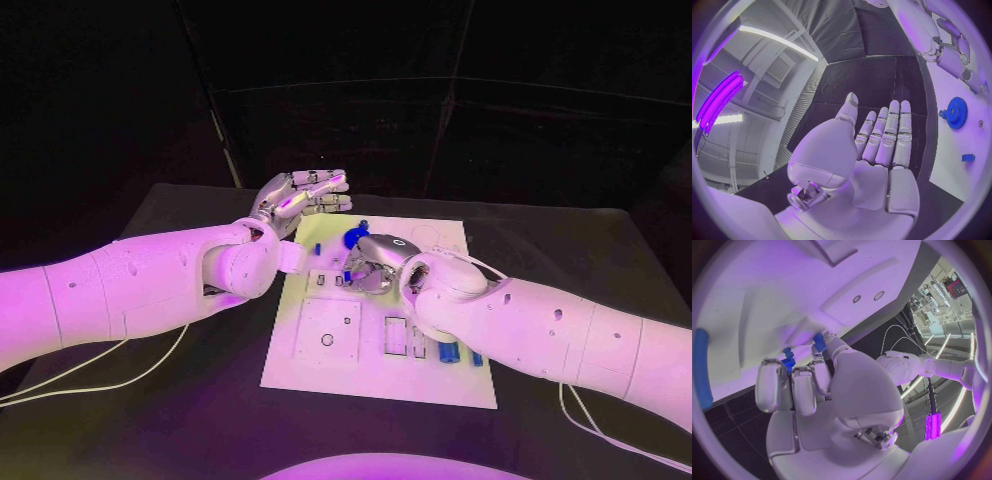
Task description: Assemble the parts on the task board
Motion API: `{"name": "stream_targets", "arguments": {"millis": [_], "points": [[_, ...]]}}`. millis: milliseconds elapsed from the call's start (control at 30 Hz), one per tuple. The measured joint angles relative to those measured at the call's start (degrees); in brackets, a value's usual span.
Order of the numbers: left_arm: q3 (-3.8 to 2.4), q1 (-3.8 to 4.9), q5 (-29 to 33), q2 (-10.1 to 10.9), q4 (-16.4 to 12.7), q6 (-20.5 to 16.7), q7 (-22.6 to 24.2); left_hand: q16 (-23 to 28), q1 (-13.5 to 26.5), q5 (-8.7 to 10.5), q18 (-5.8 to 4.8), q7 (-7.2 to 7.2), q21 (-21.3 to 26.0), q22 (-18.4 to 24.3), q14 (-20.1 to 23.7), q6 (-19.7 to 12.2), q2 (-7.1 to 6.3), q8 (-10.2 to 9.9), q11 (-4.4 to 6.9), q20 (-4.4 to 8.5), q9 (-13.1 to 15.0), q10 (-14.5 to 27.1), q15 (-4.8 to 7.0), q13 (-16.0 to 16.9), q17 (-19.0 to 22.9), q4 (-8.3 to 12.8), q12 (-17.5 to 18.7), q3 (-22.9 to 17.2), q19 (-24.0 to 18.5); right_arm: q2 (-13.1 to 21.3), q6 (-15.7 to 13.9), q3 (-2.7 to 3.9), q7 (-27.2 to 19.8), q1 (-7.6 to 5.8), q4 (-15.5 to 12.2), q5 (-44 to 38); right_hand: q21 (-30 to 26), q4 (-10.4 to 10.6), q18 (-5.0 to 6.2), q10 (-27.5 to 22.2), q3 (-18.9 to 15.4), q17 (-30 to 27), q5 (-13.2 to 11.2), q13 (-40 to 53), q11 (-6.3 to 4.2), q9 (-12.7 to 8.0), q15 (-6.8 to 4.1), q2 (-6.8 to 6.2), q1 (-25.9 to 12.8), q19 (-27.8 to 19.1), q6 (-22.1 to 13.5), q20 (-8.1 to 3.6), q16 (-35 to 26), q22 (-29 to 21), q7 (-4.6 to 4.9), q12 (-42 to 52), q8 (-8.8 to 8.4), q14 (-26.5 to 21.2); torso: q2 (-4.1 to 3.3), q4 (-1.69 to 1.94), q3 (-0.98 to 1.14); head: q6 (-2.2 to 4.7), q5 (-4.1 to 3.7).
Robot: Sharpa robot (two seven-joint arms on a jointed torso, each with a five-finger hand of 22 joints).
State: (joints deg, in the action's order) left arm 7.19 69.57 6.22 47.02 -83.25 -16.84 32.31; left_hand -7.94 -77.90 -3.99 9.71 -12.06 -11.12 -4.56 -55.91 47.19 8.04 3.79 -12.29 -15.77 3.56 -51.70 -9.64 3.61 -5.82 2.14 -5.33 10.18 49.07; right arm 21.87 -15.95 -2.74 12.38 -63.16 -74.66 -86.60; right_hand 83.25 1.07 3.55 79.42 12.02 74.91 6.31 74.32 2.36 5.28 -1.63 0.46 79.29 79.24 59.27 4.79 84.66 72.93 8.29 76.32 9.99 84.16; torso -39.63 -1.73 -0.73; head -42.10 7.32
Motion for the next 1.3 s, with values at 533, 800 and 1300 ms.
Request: {"name": "stream_targets", "arguments": {"millis": [533,800,1300], "points": [[0.00,0.00,0.0,0.0,0.0,0.0,0.0,0.0,0.0,0.00,0.00,0.00,0.2,0.0,0.0,0.0,0.00,0.0,0.00,0.00,0.0,0.0,0.00,0.0,0.0,0.2,0.0,-0.2,0.0,0.3,0.7,0.10,0.2,-0.02,-0.2,0.2,0.0,-0.3,0.00,0.0,0.3,0.0,-0.1,-0.3,0.00,-0.1,0.00,-0.46,-0.5,0.0,0.1,0.00,0.0,-0.2,-0.12,-0.3,-0.05,0.0,-0.03,-0.08,0.03,-0.08,0.12],[0.00,0.00,0.0,0.0,0.0,0.0,-0.1,0.0,0.0,0.00,0.00,0.00,0.2,0.0,0.0,0.0,0.00,0.0,0.00,0.00,0.0,0.0,0.00,0.0,0.0,0.2,0.0,-0.2,0.0,0.5,1.1,0.17,0.5,-0.08,-0.2,-0.1,0.0,-0.3,0.00,-0.2,0.3,0.0,-0.2,-0.6,-0.21,-0.3,0.00,-0.61,-0.6,0.0,0.5,0.00,0.0,-0.3,-0.52,-0.8,-0.58,0.0,-0.03,-0.09,0.03,-0.11,0.03],[0.00,0.00,0.0,0.0,0.0,0.0,-0.1,0.0,0.0,0.00,0.00,0.00,0.2,0.0,0.0,0.0,0.00,0.0,0.00,0.00,0.0,0.0,0.00,0.0,0.0,0.2,0.0,-0.2,0.0,0.5,1.2,0.19,0.8,0.06,-0.1,-0.6,0.0,-0.3,0.00,-1.4,0.3,0.0,-0.3,-1.9,0.52,-0.5,0.00,-1.54,-1.5,0.0,-0.1,0.00,-0.1,-0.7,-0.58,-2.2,-1.42,0.0,-0.03,-0.09,0.03,-0.04,-0.14]]}}
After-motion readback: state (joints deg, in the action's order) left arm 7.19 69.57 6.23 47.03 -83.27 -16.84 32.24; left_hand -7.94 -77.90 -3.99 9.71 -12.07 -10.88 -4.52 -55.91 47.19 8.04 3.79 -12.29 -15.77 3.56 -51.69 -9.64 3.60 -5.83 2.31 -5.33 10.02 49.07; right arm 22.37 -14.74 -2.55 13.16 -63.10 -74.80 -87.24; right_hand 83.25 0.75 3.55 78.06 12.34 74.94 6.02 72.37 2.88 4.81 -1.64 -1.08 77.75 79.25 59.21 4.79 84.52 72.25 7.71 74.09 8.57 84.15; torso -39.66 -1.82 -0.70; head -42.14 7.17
